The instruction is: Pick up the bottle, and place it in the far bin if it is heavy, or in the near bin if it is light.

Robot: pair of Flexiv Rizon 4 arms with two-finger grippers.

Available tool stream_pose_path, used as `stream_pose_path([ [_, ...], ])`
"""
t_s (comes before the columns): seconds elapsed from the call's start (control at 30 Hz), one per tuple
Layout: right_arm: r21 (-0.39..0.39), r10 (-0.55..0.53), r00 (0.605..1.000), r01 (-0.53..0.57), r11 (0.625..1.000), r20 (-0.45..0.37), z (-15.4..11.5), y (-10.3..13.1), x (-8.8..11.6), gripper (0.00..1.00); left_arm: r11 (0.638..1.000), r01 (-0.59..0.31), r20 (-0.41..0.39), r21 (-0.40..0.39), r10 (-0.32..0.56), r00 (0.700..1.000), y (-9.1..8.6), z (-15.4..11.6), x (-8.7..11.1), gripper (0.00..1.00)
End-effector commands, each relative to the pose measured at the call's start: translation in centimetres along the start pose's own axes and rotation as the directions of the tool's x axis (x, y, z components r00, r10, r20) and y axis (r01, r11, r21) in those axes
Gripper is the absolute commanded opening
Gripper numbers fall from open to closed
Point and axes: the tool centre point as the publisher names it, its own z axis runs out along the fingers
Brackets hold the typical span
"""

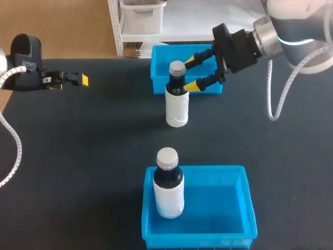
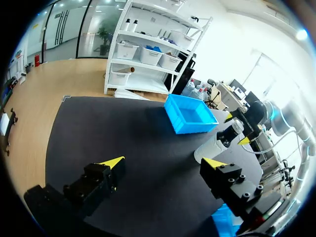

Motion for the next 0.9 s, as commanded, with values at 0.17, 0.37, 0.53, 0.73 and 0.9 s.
stream_pose_path([
  [0.17, -0.013, -0.005, 1.000, 0.005, 1.000, 0.011, 1.2, 0.1, -0.7, 1.00, 1.000, 0.000, 0.000, 0.000, 0.000, 1.000, 0.0, 0.0, 0.0, 1.00],
  [0.37, -0.026, -0.007, 1.000, 0.007, 1.000, 0.017, 2.3, 0.3, -1.0, 1.00, 1.000, 0.000, 0.000, 0.000, 0.000, 1.000, 0.0, 0.0, 0.0, 1.00],
  [0.53, -0.030, -0.005, 1.000, 0.005, 1.000, 0.022, 2.6, 0.3, -1.2, 1.00, 1.000, 0.000, 0.000, 0.000, 0.000, 1.000, 0.0, 0.0, 0.0, 1.00],
  [0.73, -0.028, 0.001, 1.000, 0.000, 1.000, 0.028, 2.9, 0.4, -1.3, 1.00, 1.000, 0.000, 0.000, 0.000, 0.000, 1.000, 0.0, 0.0, 0.0, 1.00],
  [0.9, -0.029, 0.002, 0.999, -0.001, 1.000, 0.036, 3.0, 0.3, -1.4, 1.00, 1.000, 0.000, 0.000, 0.000, 0.000, 1.000, 0.0, 0.0, 0.0, 1.00],
])
